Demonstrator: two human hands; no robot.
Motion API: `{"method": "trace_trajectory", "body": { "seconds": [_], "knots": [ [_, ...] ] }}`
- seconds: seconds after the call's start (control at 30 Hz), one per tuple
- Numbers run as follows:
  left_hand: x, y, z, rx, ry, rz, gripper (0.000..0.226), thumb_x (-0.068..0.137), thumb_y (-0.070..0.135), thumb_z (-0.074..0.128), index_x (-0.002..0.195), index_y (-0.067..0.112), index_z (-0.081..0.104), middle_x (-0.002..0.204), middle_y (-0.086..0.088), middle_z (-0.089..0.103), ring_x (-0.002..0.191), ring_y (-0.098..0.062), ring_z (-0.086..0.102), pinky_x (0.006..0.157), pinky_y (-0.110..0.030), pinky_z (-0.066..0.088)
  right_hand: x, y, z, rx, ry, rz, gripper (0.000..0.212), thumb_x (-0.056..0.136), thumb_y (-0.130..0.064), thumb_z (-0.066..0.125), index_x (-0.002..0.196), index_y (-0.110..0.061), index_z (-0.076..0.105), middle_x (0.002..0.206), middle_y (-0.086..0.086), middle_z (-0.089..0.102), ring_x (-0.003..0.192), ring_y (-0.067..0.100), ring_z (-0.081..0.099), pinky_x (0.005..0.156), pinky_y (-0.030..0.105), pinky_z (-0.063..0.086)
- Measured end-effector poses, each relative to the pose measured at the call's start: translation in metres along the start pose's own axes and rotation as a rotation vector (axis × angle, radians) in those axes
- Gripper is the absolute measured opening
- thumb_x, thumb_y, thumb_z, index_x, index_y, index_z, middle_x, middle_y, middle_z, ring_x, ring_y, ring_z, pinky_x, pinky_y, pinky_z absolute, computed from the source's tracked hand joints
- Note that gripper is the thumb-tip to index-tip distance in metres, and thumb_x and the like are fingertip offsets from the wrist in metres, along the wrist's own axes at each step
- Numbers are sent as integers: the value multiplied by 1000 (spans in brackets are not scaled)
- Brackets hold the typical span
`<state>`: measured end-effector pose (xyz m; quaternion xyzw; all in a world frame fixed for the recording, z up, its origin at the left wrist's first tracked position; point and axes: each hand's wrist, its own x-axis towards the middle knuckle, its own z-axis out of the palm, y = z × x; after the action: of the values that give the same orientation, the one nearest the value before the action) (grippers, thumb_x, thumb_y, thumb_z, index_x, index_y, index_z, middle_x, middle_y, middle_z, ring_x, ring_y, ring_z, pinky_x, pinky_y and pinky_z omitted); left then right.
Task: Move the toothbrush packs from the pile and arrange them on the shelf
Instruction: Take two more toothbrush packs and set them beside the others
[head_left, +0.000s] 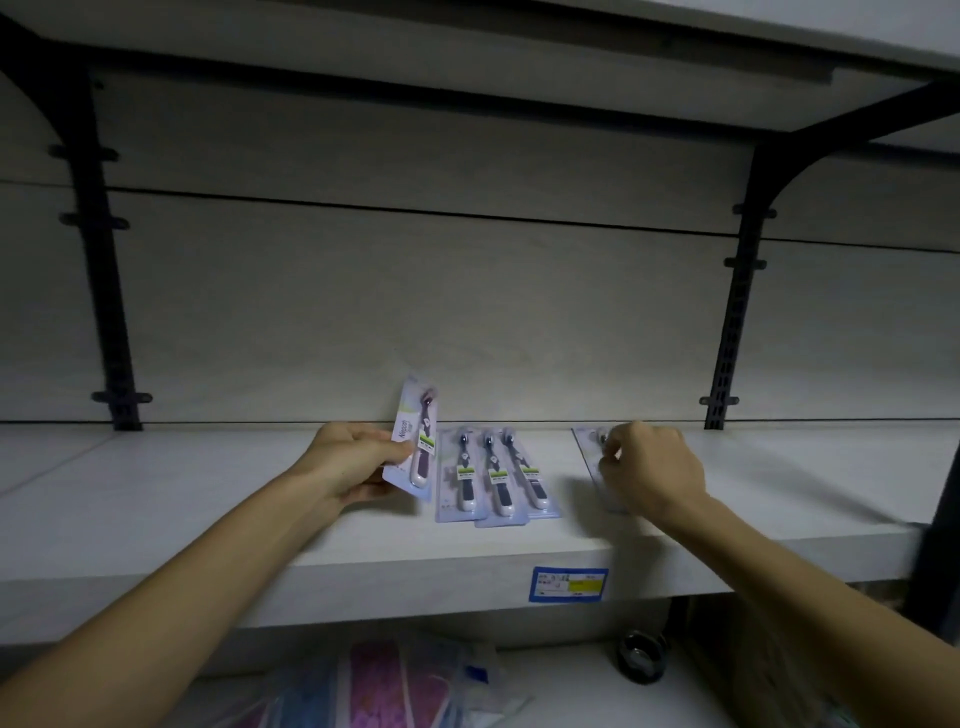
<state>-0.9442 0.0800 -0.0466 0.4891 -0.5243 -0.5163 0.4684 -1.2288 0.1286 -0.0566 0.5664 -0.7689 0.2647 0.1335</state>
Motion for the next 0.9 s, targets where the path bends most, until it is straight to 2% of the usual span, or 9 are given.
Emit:
{"method": "trace_trajectory", "body": {
  "seconds": [0.17,0.23,0.4,0.5,0.6,0.67,0.73,0.8,0.9],
  "knots": [
    [-1,0,-11,38,31,3,10,81,-1,69,89,-1,64,83,-18,72,64,-22,69,60,-30,57,0,-26,4,92,23,-72,16,86,-14,55,94,-13,69,88,7,70,81,25,61,65,31,51],
    [-2,-2,-15,56,41,-5,9,81,-2,69,88,-2,63,83,-17,72,64,-23,70,58,-30,57,1,-36,7,108,19,-85,16,86,-16,56,95,-14,69,89,7,70,84,25,61,69,36,54],
    [3,-7,-23,142,71,1,10,79,-2,69,84,-1,60,85,-21,70,71,-28,68,73,-39,59,1,-54,13,143,5,-112,18,83,-13,55,93,-15,71,88,8,71,82,28,63,68,35,54],
    [7,-10,-29,193,73,-7,12,77,1,71,82,1,60,87,-24,69,78,-32,69,77,-44,58,3,-62,16,159,17,-131,18,85,-14,55,94,-14,71,87,8,71,78,26,64,69,39,57],
    [14,-13,-37,322,120,8,16,73,10,73,80,-1,65,82,-19,70,76,-30,67,74,-33,56,6,-66,17,169,12,-133,18,87,-17,55,94,-15,71,87,8,72,77,25,64,69,39,57],
    [14,-11,-39,447,173,44,10,71,15,70,75,7,65,75,-9,65,68,-22,56,64,-25,43,7,-68,17,171,11,-128,19,87,-18,54,94,-15,71,89,8,72,80,26,64,70,39,56],
    [13,-10,-41,563,211,72,10,72,19,69,76,10,67,74,-5,62,67,-19,51,60,-25,37,9,-70,17,183,0,-131,19,86,-18,54,94,-15,71,90,9,72,81,27,64,69,37,55],
    [12,-8,-41,668,245,74,20,73,25,70,82,6,70,82,-3,68,74,-19,57,62,-25,39,11,-72,17,184,-5,-134,18,86,-18,55,94,-15,71,91,9,72,84,28,64,67,33,52],
    [11,-5,-42,786,270,75,22,74,34,71,88,18,67,95,1,66,90,-20,59,67,-23,40,14,-76,18,191,-3,-159,19,89,-18,55,97,-14,71,94,8,72,83,25,63,66,30,49]
  ]
}}
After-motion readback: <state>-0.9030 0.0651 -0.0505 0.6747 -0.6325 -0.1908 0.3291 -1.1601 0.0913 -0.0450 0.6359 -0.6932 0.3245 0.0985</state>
